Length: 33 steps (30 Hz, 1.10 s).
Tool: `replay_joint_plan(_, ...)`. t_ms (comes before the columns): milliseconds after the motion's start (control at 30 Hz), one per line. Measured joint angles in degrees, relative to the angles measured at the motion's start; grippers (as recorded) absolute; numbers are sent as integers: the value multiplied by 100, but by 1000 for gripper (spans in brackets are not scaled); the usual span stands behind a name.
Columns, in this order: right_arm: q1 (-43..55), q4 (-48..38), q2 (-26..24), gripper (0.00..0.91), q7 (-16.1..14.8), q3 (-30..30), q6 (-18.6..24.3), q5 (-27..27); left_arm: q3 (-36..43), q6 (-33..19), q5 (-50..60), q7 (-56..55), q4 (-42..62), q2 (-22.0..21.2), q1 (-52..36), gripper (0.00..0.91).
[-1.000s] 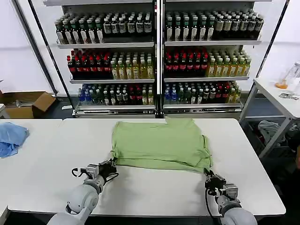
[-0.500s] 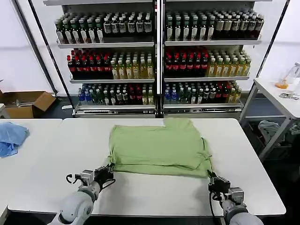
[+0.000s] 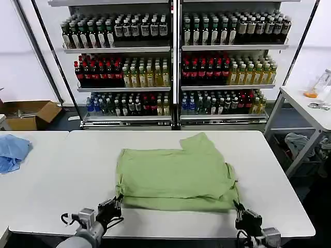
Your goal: Fold and organize the clothes.
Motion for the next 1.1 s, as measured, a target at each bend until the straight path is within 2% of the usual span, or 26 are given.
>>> replay_joint_plan(333,42,145,-51,907,177,113,492,-276,-415,137,259,44,-757,161,666,907)
replay_joint_plan(633,929,-110,-338,907,476,-70,630,23,-692,19,-144,61,-827,469,479,907)
replay_joint_plan(800,1803,-495,-460,907,679,-394,479,409,-659,-4,-389,62,-622,623,58,907)
replay_joint_plan(1100,3729,-1765,-417,907,847,-1305,-259,1251,-204,109,-671,11,106,698,-1098,907)
